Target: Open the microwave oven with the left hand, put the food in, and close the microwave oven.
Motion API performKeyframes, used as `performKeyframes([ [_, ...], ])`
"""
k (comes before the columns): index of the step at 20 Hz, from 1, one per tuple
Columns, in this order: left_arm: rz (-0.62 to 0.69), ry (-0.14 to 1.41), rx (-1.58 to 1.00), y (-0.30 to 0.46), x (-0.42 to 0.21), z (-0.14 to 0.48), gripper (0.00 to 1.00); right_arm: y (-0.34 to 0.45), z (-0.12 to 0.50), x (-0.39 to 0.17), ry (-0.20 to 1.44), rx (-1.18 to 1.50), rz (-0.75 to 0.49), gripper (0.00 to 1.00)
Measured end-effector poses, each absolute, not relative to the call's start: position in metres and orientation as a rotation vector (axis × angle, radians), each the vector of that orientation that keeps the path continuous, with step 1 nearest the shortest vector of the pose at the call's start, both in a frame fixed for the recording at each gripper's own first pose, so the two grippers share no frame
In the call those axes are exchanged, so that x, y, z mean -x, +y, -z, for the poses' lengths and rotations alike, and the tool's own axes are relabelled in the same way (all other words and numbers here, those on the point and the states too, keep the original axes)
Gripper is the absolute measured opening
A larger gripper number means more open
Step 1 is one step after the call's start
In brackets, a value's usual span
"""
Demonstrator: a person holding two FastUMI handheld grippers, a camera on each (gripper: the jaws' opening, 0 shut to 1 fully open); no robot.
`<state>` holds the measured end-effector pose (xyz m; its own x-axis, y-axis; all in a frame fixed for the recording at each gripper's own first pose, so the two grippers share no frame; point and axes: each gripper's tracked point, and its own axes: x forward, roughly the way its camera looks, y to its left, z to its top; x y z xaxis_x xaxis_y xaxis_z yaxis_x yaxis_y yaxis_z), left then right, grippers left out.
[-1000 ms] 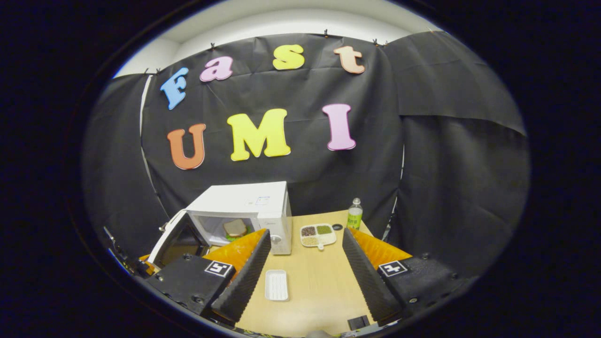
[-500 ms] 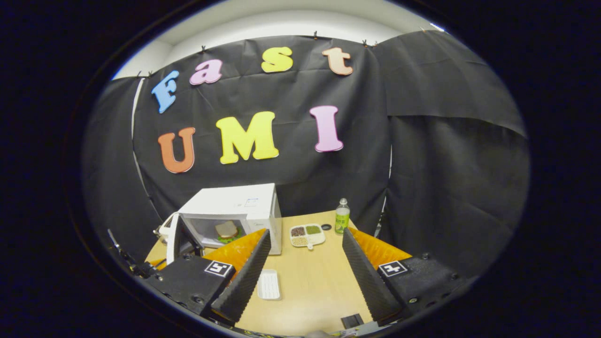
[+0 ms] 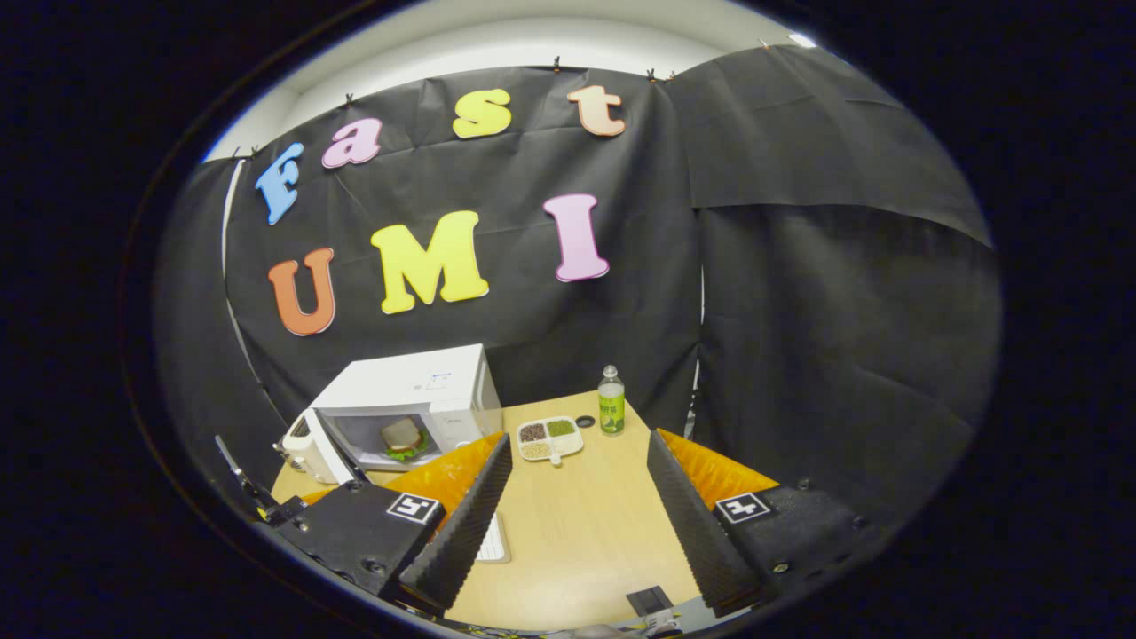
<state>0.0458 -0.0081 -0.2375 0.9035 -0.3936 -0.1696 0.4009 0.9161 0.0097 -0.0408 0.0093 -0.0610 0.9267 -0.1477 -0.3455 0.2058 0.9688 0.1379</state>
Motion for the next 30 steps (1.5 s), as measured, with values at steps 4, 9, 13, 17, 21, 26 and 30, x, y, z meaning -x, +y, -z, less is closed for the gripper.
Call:
performKeyframes([
  [4, 0.419, 0.180, -0.053, -0.027, -0.060, 0.240, 0.00, -0.008, 0.063, 0.041, 0.343, -0.185, 0.210, 0.98],
  [9, 0.381, 0.187, -0.058, -0.041, -0.089, 0.243, 0.00, -0.020, 0.063, 0.038, 0.335, -0.174, 0.230, 0.98],
  [13, 0.358, 0.190, -0.049, -0.056, -0.113, 0.247, 0.00, -0.027, 0.063, 0.031, 0.328, -0.181, 0.245, 0.98],
  [17, 0.352, 0.193, -0.053, -0.071, -0.136, 0.249, 0.00, -0.033, 0.066, 0.026, 0.332, -0.173, 0.253, 0.98],
  [21, 0.339, 0.206, -0.040, -0.084, -0.160, 0.253, 0.00, -0.037, 0.071, 0.019, 0.338, -0.177, 0.255, 0.98],
  [26, 0.326, 0.219, -0.014, -0.096, -0.190, 0.255, 0.00, -0.040, 0.078, 0.003, 0.351, -0.190, 0.248, 0.98],
  [30, 0.317, 0.223, -0.008, -0.101, -0.207, 0.256, 0.00, -0.040, 0.084, -0.008, 0.357, -0.202, 0.239, 0.91],
])
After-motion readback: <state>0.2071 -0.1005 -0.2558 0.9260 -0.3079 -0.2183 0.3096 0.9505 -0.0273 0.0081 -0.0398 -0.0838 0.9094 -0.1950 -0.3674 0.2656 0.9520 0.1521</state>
